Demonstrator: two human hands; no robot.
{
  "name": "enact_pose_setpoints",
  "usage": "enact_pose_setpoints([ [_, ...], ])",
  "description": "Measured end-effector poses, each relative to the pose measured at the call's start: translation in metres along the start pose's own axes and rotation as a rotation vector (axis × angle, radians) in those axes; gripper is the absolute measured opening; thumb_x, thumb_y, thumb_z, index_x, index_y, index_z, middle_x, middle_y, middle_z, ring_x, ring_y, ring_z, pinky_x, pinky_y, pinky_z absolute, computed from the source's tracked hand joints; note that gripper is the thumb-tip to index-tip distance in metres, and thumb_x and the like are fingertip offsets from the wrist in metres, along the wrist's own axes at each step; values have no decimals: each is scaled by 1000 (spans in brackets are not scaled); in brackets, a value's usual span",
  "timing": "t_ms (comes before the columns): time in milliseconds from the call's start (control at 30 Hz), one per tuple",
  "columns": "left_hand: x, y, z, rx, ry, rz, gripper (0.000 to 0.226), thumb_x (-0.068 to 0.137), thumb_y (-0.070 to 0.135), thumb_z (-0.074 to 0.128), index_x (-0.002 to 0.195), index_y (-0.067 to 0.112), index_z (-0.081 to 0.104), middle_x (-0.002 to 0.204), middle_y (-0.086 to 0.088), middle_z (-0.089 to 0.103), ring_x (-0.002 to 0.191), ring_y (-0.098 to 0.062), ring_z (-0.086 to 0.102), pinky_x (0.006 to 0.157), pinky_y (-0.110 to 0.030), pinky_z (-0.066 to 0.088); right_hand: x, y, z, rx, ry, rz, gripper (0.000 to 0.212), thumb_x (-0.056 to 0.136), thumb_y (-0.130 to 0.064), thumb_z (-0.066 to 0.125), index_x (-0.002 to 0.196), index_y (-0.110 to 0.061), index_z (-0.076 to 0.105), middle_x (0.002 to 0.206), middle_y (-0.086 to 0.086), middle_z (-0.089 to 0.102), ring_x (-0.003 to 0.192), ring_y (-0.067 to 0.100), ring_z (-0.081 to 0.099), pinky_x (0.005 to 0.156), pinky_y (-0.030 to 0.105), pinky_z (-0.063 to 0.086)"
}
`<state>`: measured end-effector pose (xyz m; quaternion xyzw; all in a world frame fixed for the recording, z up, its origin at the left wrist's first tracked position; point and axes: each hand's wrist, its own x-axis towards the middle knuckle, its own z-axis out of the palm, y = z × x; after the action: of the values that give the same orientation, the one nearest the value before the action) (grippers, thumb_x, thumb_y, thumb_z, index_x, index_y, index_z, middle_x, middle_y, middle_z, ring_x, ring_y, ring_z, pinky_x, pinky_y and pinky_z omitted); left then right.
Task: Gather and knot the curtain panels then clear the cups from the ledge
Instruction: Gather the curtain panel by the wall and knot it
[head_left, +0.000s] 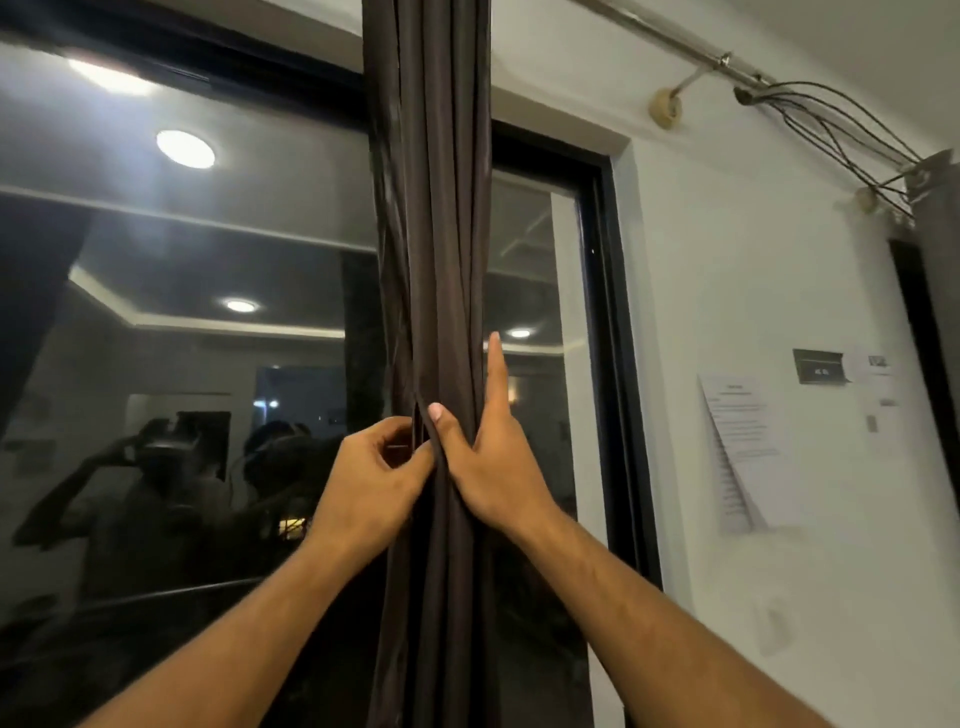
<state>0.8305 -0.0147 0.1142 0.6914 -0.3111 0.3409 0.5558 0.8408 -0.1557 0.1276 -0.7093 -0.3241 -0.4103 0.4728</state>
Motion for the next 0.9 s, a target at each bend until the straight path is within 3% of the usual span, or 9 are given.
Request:
enact_pose_setpoints([
  [133,-20,-20,10,69,123,-65,21,89,17,75,107,25,66,94,3,76,89,-10,74,82,-38,61,-34,13,-2,-63,-5,-18,80,98,-53,58,161,-45,8,164,-12,32,146,2,39,121,33,37],
  [267,-49,-29,13,25,270,-97,33,90,6,71,105,24,47,96,2,66,80,-10,70,69,-31,57,-75,25,2,-191,12,0,72,92,-51,69,151,-31,33,147,-9,51,131,5,55,108,33,52],
  [400,-70,-46,8,78,203,-56,31,92,-1,62,84,29,57,71,-3,65,58,-24,64,54,-41,54,-96,31,6,-281,61,31,35,97,-41,65,125,-25,51,116,-6,65,104,9,66,88,38,59],
  [500,-79,-54,2,81,182,-97,32,94,-1,61,102,27,74,89,8,75,81,-7,73,77,-35,62,-104,34,8,-334,97,13,25,99,-43,62,101,-18,61,93,-4,63,84,10,62,76,41,57],
  [567,-85,-55,-2,68,191,-113,33,95,3,63,121,21,72,107,8,75,98,-7,72,89,-34,60,-110,40,8,-344,128,33,29,100,-43,61,92,-15,62,86,-2,61,77,13,59,72,45,55],
  [667,-95,-54,-9,111,219,-103,35,94,5,66,125,21,69,111,12,71,101,-1,68,90,-25,57,-121,42,8,-304,183,73,36,100,-44,62,131,-24,58,128,-6,63,108,2,62,91,29,58],
  [733,-100,-54,-13,155,232,-88,32,93,3,66,116,23,72,105,15,71,97,1,68,88,-23,57,-132,38,11,-411,233,10,61,101,-41,62,155,-29,36,159,-6,37,124,-5,50,94,9,50],
  [800,-105,-55,-16,194,231,-123,29,94,3,64,108,25,74,98,17,71,90,1,68,81,-24,58,-144,33,18,-589,237,-137,59,103,-42,59,156,-28,38,166,4,24,138,5,45,102,17,49],
  [900,-113,-56,-17,232,244,-172,25,96,5,61,101,26,73,90,15,70,81,-2,68,69,-24,56,-158,26,29,-797,218,-163,48,100,-52,59,137,-21,62,148,7,48,139,21,44,113,42,44],
])
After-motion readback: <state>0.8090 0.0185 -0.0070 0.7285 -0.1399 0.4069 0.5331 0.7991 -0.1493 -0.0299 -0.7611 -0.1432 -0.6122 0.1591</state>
